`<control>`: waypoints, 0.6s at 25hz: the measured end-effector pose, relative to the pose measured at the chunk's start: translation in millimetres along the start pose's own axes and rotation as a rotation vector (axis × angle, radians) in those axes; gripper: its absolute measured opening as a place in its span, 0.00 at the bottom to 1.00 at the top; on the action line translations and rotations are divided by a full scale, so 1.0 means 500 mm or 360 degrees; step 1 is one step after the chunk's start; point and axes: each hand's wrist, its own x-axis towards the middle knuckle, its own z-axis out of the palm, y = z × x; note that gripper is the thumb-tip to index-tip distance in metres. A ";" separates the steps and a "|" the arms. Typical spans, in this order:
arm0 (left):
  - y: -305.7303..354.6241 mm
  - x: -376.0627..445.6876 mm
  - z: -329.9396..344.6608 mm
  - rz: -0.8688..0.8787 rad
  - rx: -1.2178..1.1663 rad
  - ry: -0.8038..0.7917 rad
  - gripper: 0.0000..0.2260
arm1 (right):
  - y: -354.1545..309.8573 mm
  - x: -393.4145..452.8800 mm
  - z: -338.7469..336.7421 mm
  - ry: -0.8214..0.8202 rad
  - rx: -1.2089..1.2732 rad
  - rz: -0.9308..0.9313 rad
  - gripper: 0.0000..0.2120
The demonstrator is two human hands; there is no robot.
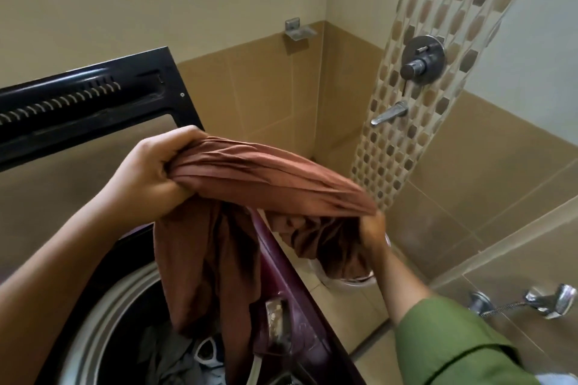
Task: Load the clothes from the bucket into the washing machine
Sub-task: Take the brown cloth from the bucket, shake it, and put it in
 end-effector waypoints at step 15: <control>-0.137 -0.168 0.055 -0.0783 -0.0406 -0.0680 0.59 | -0.360 -0.287 0.122 -0.0265 -0.1243 -0.1928 0.12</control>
